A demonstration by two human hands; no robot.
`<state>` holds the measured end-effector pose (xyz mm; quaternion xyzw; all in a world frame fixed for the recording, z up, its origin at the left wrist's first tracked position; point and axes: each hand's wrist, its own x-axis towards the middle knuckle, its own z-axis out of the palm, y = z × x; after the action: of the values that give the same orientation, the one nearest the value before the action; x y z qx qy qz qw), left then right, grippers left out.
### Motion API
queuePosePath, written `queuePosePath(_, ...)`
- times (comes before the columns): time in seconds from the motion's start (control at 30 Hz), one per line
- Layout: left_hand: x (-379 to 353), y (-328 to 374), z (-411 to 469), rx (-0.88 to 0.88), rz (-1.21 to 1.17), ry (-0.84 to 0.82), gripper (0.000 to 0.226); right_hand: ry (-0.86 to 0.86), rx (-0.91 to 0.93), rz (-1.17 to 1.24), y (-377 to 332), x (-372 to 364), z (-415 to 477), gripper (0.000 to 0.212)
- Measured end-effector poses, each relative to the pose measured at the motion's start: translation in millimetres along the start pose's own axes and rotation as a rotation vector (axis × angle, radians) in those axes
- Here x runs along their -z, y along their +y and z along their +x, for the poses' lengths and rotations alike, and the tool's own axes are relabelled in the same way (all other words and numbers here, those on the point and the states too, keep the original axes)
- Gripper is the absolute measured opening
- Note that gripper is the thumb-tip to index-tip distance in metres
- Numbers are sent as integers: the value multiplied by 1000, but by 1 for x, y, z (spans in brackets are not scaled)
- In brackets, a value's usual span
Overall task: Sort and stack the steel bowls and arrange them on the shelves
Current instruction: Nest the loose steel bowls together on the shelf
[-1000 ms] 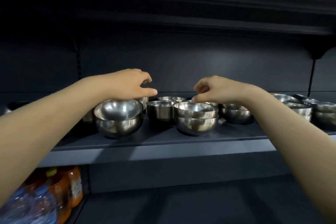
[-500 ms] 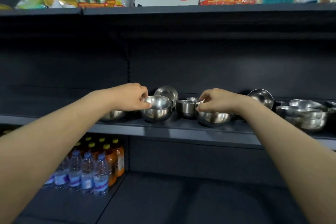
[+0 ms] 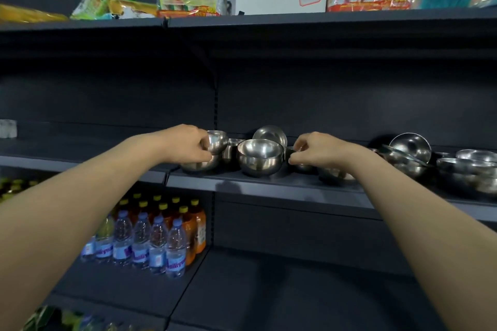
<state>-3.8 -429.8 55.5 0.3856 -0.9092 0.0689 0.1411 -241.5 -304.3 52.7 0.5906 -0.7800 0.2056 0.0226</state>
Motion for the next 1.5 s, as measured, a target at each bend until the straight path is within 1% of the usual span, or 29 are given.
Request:
queuePosePath(0.17, -8, -27, 47, -105, -7, 17, 40, 26, -43, 14, -6, -12, 44, 41)
queuePosePath(0.3, -11, -39, 91, -244, -7, 31, 43, 94, -88, 64, -8, -21, 79, 40)
queuePosePath(0.4, -13, -37, 121, -347, -39, 33, 54, 120, -115, 122, -5, -30, 98, 41)
queuePosePath(0.57, -22, -20, 159, -429, -2, -77, 69, 44, -145, 126, 5, -38, 117, 47)
queuePosePath(0.6, -25, -18, 165, -434, 6, -104, 72, 28, -142, 143, 8, -39, 121, 44)
queuePosePath(0.7, -33, -16, 179, -442, 6, -182, 75, -52, -136, 196, 14, -42, 131, 26)
queuePosePath(0.73, -35, -16, 183, -438, -5, -215, 76, -90, -135, 194, 15, -42, 134, 26)
queuePosePath(0.77, -37, -16, 185, -437, -13, -246, 76, -128, -133, 184, 16, -43, 138, 29)
queuePosePath(0.83, -42, -17, 191, -450, -17, -290, 72, -191, -127, 162, 18, -44, 143, 48)
queuePosePath(0.9, -46, -19, 196, -478, -25, -318, 65, -199, -114, 162, 22, -47, 149, 64)
queuePosePath(1.0, -51, -20, 203, -508, -68, -351, 58, -172, -92, 180, 29, -50, 156, 109)
queuePosePath(1.03, -52, -21, 205, -513, -74, -355, 59, -180, -84, 187, 30, -51, 158, 118)
queuePosePath(1.07, -53, -21, 207, -517, -72, -358, 60, -196, -76, 202, 31, -51, 158, 119)
queuePosePath(1.1, -53, -21, 209, -518, -69, -363, 62, -220, -68, 229, 32, -51, 159, 110)
queuePosePath(1.17, -53, -22, 210, -507, -62, -376, 72, -279, -37, 290, 31, -50, 156, 73)
queuePosePath(1.2, -52, -22, 210, -503, -63, -383, 82, -312, -23, 309, 32, -49, 156, 61)
queuePosePath(1.23, -52, -23, 211, -504, -71, -385, 91, -337, -9, 315, 32, -49, 155, 55)
queuePosePath(1.33, -52, -25, 213, -508, -94, -378, 118, -358, -6, 320, 31, -49, 157, 52)
queuePosePath(1.37, -53, -26, 214, -508, -92, -376, 122, -358, -8, 309, 31, -50, 159, 54)
queuePosePath(1.4, -53, -26, 215, -510, -88, -372, 121, -361, -4, 301, 30, -50, 161, 61)
queuePosePath(1.47, -53, -26, 215, -515, -84, -370, 110, -366, 0, 291, 30, -50, 164, 83)
queuePosePath(1.5, -52, -26, 216, -516, -84, -376, 107, -366, -2, 282, 30, -50, 166, 87)
